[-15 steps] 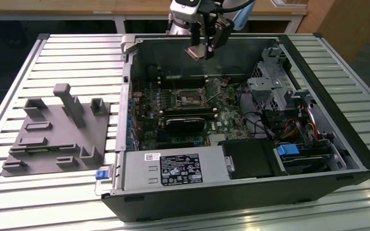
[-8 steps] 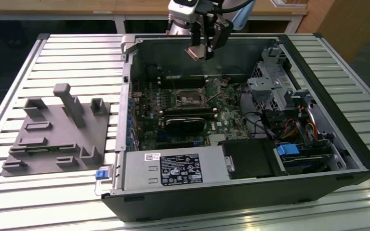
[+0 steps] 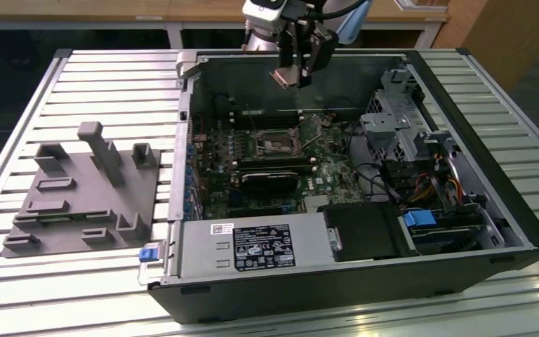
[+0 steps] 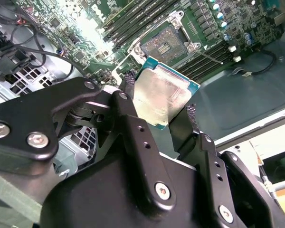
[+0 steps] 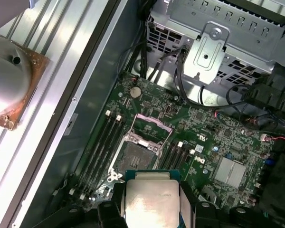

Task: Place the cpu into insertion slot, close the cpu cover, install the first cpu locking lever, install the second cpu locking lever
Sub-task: 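Place the cpu into insertion slot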

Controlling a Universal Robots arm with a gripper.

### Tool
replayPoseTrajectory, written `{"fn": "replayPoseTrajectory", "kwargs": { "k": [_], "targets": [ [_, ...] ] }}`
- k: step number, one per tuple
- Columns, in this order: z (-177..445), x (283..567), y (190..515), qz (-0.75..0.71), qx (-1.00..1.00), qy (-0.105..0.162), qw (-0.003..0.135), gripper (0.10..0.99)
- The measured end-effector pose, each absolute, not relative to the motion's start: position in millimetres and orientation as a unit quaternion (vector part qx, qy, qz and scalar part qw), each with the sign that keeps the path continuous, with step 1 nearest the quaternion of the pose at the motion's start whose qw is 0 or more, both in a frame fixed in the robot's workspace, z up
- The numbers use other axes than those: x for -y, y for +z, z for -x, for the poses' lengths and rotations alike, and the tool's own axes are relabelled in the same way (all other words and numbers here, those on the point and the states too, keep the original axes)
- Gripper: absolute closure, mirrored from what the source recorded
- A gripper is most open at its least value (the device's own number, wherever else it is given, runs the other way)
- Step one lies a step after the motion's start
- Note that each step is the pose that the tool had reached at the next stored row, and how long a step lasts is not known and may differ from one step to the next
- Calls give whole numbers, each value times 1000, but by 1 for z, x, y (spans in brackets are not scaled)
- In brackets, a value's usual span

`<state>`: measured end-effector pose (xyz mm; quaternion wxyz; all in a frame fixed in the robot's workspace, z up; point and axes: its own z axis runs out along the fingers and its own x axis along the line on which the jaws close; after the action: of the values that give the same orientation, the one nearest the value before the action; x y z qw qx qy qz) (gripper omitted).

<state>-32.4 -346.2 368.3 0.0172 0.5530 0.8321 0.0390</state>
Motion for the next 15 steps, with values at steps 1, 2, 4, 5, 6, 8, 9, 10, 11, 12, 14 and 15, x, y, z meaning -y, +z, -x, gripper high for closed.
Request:
{"fn": "replayPoseTrajectory", "kwargs": {
  "k": [1, 2, 4, 5, 6, 8, 9, 10, 11, 12, 14, 15],
  "targets": [
    [32, 346, 368, -554, -831, 39, 17, 545],
    [32, 346, 368, -556, -830, 39, 17, 545],
    [32, 346, 368, -558, -829, 39, 17, 545],
    [32, 346, 368, -559, -828, 39, 18, 545],
    [32, 346, 367, -561, -827, 39, 18, 545],
    [32, 346, 367, -564, -825, 39, 18, 545],
    [32, 346, 367, -565, -824, 39, 18, 545],
    [32, 346, 366, -567, -823, 38, 18, 545],
    [32, 346, 365, -569, -821, 38, 18, 545],
    [32, 346, 364, -572, -819, 38, 18, 545],
    [32, 346, 363, -577, -816, 38, 19, 545],
    [32, 346, 363, -580, -814, 38, 19, 545]
  ]
}}
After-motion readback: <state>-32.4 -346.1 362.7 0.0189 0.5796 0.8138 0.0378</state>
